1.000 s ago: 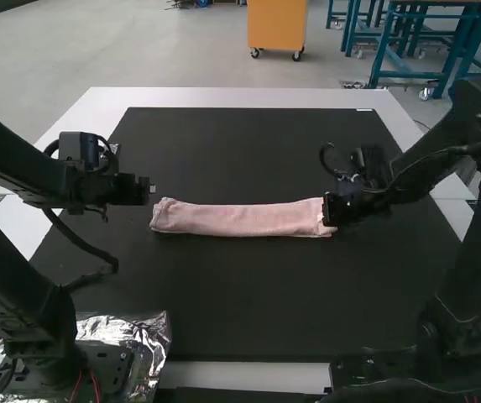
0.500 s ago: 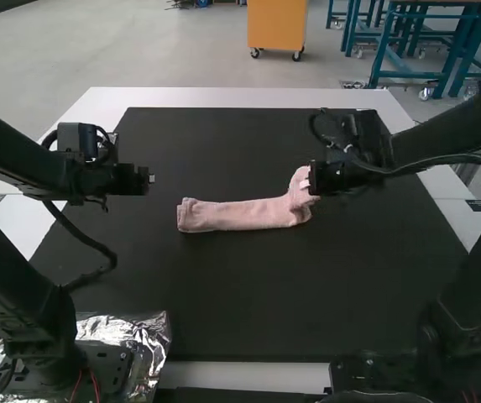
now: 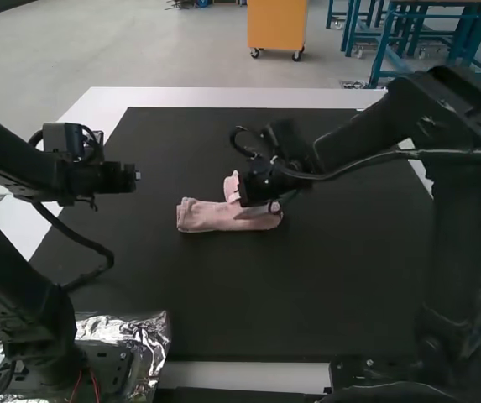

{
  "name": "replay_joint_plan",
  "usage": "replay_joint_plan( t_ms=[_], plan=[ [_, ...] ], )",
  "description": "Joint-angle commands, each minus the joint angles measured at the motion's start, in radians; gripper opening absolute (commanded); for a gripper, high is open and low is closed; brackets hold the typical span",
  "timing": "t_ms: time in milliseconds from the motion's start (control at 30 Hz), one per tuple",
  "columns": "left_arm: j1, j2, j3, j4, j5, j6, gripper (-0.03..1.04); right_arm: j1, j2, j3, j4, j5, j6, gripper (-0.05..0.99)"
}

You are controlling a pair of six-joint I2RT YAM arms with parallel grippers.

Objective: Fold the towel.

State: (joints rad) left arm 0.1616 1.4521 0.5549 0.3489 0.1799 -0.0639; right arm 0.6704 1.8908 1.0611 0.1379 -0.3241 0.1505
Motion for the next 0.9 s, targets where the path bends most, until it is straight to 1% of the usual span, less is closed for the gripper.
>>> replay_joint_plan(
  t_ms=[0,133,233,300,433,467,567,633,667,700,733,800,867],
  plan=[
    [0.009,-0.013,-0.023,0.027,-0.007,0.016,0.97,0.049,0.040,0.079,0.009,0.010,0.020,-0.03],
    [0.010,-0.013,-0.043,0.038,-0.005,0.019,0.97,0.086,0.111,0.146,0.009,0.011,0.021,-0.03],
    [0.010,-0.013,-0.055,0.050,-0.005,0.030,0.97,0.104,0.154,0.189,0.008,0.016,0.021,-0.03],
    [0.016,-0.013,-0.061,0.059,-0.005,0.041,0.97,0.113,0.180,0.212,0.008,0.016,0.021,-0.02],
    [0.030,-0.010,-0.064,0.068,-0.003,0.044,0.97,0.129,0.225,0.255,0.006,0.014,0.020,-0.01],
    [0.033,-0.009,-0.064,0.068,-0.003,0.044,0.97,0.130,0.231,0.264,0.006,0.014,0.023,0.06],
    [0.036,-0.009,-0.067,0.073,-0.002,0.045,0.97,0.138,0.235,0.303,-0.012,0.014,0.026,0.42],
    [0.036,-0.009,-0.067,0.076,-0.002,0.045,0.97,0.146,0.231,0.320,-0.034,0.014,0.023,0.64],
    [0.036,-0.009,-0.067,0.079,-0.002,0.044,0.97,0.152,0.223,0.332,-0.049,0.014,0.017,0.73],
    [0.036,-0.007,-0.067,0.079,-0.002,0.044,0.97,0.152,0.211,0.344,-0.066,0.013,0.014,0.77],
    [0.036,-0.007,-0.067,0.079,-0.002,0.044,0.97,0.152,0.192,0.355,-0.075,0.000,0.014,0.79],
    [0.035,-0.007,-0.067,0.079,-0.003,0.044,0.97,0.150,0.151,0.366,-0.077,-0.030,0.014,0.80],
    [0.033,-0.007,-0.067,0.081,-0.003,0.044,0.97,0.149,0.102,0.367,-0.075,-0.038,0.015,0.80]
  ],
)
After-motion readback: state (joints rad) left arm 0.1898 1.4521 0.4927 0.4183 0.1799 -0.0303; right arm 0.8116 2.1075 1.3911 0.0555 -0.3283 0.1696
